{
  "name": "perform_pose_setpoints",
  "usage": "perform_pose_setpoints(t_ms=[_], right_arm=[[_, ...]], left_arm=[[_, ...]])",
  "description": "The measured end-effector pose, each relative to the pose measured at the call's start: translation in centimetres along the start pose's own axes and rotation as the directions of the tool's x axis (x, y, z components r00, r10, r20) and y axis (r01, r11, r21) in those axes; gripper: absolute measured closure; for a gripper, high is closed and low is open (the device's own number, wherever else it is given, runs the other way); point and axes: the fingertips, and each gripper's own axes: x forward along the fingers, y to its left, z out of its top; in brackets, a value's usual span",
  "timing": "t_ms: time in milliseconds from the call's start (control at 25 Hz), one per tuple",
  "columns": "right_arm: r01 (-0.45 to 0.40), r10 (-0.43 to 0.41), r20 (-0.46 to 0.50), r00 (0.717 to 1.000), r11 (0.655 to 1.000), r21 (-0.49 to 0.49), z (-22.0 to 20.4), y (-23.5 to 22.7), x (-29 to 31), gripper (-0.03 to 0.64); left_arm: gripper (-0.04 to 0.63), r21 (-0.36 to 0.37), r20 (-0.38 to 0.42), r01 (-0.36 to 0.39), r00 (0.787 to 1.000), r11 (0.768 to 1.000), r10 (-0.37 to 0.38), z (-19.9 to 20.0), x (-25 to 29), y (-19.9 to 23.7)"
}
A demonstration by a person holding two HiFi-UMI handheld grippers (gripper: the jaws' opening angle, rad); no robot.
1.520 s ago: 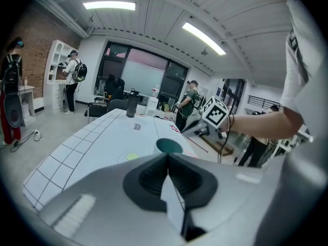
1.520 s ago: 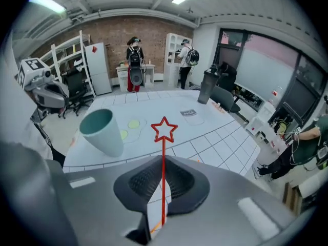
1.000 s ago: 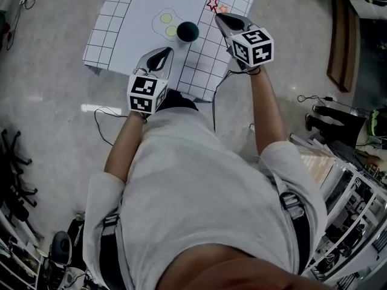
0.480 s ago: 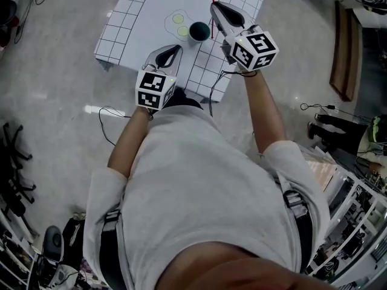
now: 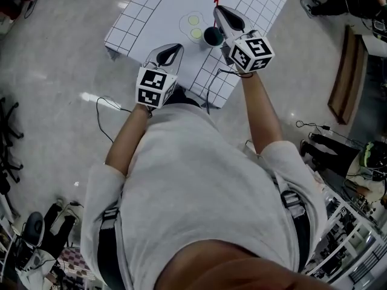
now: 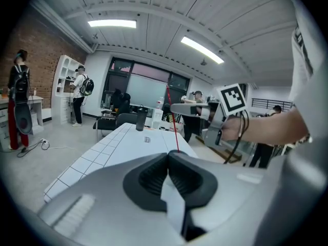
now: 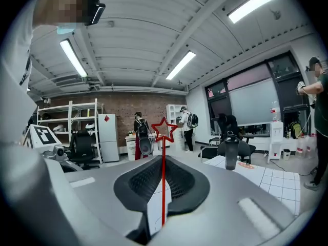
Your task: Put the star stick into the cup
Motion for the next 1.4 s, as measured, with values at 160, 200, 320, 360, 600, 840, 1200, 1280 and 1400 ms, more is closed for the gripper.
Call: perform_pose_setpoints(t_ms=[160, 200, 320, 360, 600, 840, 1200, 1280, 1400], right_arm=[[-0.017, 0.018, -0.04, 0.999, 0.999, 0.028, -1.9, -0.3, 0.7, 0.601], [-0.019, 0.021, -0.056, 0.998, 0.999, 0.031, -2.5, -0.5, 0.9, 0.601], [-0.026, 0.03, -0.096, 0.995, 0.999, 0.038, -4.2, -0.7, 1.2, 0.601], [-0.028, 0.031, -0.109, 0.994, 0.999, 0.035, -4.8, -0.8, 1.2, 0.601], [-0.042, 0.04, -0.171, 0.984, 0.999, -0.008, -7.3, -0.5, 1.4, 0.6], [-0.044, 0.036, -0.21, 0.977, 0.999, -0.031, -8.6, -0.3, 1.4, 0.6], [-0.036, 0.018, -0.257, 0.966, 0.997, -0.065, -9.9, -0.4, 1.1, 0.6], [-0.031, 0.012, -0.269, 0.963, 0.997, -0.069, -10.2, -0.5, 1.1, 0.598], [-0.021, 0.001, -0.279, 0.96, 0.997, -0.068, -10.5, -0.7, 1.1, 0.598]], left_arm=[[0.592, -0.01, -0.012, -0.016, 1.0, 1.0, 0.015, -0.3, 0.1, 0.2], [0.592, -0.012, -0.015, -0.019, 1.0, 1.0, 0.019, -0.4, 0.2, 0.4], [0.592, -0.02, -0.025, -0.026, 0.999, 0.999, 0.026, -0.7, 0.7, 0.7], [0.592, -0.022, -0.03, -0.028, 0.999, 0.999, 0.028, -0.8, 0.8, 0.7], [0.592, -0.033, -0.048, -0.037, 0.998, 0.999, 0.036, -1.6, 1.1, 0.8], [0.592, -0.041, -0.053, -0.049, 0.997, 0.998, 0.047, -1.7, 1.4, 1.2], [0.592, -0.037, -0.055, -0.036, 0.998, 0.999, 0.034, -1.9, 1.8, 1.1], [0.592, -0.038, -0.058, -0.033, 0.998, 0.999, 0.03, -1.9, 1.8, 1.1], [0.592, -0.039, -0.063, -0.026, 0.998, 0.999, 0.024, -2.1, 1.9, 0.9]])
